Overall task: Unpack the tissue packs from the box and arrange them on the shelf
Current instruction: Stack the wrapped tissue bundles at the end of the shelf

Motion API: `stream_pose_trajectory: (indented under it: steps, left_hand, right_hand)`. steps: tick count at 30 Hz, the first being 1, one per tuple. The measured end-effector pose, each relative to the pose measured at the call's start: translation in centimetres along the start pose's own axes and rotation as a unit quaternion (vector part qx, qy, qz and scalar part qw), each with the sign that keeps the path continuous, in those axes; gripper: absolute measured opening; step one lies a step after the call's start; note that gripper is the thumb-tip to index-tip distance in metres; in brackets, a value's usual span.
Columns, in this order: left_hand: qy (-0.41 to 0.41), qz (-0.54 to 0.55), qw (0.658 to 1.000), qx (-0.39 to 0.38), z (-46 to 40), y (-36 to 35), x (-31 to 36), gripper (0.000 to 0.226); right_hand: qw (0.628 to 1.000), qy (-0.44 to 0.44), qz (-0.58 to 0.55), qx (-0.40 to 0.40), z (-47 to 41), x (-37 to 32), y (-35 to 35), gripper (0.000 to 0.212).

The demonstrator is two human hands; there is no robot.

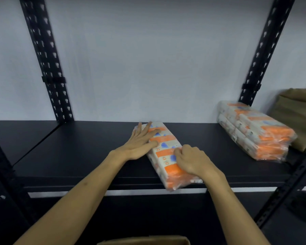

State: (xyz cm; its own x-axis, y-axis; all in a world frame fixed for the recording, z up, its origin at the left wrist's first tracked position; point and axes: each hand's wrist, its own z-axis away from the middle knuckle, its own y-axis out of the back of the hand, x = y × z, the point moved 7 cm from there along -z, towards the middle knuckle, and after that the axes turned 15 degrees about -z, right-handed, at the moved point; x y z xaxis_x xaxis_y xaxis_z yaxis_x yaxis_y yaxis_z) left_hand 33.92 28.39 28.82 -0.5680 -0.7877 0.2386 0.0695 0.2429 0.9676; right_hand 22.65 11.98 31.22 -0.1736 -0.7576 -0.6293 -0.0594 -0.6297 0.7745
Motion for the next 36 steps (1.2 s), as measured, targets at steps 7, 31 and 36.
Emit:
stream_pose_trajectory:
  steps: [7,31,36]
  left_hand:
    - [0.131,0.212,0.966,0.070,0.4,-0.1,0.7,0.070]
    - [0.136,0.366,0.917,0.081,-3.0,-1.2,7.2,0.043]
    - [0.152,0.131,0.977,0.067,-3.0,-3.5,4.2,0.049]
  right_hand:
    - [0.981,0.002,-0.189,-0.041,0.0,0.1,0.2,0.039]
    - [0.994,-0.017,-0.095,0.044,-1.2,5.8,9.4,0.073]
    - [0.995,-0.008,-0.009,0.098,-2.5,1.3,6.1,0.112]
